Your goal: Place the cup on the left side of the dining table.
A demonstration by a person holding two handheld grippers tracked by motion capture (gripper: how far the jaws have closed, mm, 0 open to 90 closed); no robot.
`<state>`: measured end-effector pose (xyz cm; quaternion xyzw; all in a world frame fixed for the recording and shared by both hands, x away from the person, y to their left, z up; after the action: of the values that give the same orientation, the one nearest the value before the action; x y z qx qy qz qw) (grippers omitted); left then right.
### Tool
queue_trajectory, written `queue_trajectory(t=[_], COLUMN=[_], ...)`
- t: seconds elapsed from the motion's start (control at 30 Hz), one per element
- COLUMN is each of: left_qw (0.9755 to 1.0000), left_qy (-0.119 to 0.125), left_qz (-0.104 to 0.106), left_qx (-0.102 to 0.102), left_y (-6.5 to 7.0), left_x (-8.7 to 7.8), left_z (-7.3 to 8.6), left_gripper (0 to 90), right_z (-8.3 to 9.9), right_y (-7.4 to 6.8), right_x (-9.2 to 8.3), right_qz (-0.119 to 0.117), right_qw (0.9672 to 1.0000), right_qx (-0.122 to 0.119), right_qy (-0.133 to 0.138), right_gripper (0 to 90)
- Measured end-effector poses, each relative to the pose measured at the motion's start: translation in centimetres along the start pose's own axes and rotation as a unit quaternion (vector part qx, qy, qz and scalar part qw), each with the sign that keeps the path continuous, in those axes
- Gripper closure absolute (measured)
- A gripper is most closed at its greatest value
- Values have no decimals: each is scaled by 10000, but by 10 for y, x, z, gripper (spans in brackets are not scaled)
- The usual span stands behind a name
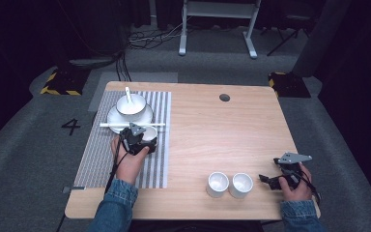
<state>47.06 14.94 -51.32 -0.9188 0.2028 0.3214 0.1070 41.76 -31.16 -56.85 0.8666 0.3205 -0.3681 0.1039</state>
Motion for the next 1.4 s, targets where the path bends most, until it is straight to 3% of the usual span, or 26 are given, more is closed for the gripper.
queue_trajectory(t=[0.23,0.87,0.9,1.0,1.27,1.4], left_qw=[9999,9981,9974,9968,9955,9955], left_qy=[25,13,-22,-33,-133,-219], left_qz=[152,402,392,417,500,402], left_qx=[18,472,609,682,789,824], left_y=[5,16,17,17,15,11], left_x=[-20,-69,-74,-79,-90,-95], left_z=[3,18,22,27,41,53], left_gripper=[266,249,245,240,233,228], right_z=[0,0,0,0,0,0], right_y=[0,0,0,0,0,0], right_x=[0,0,0,0,0,0], right_qz=[-1,0,0,1,2,2], right_qw=[10000,10000,10000,10000,10000,10000], right_qx=[0,-1,1,-1,0,-1], right_qy=[2,0,2,-1,0,-1], right_gripper=[1,1,1,1,1,1])
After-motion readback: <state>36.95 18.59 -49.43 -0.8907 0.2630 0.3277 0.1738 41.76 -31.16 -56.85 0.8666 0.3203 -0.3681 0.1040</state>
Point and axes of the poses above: each handheld gripper's, and its own axes: x roughly forward along the jaws, z roughly out of its underside, y roughly to its right, the point moved 9 cm from there along x, roughly forward along the jaws, and after that the axes turned 5 degrees about x, right-handed, at the moved point
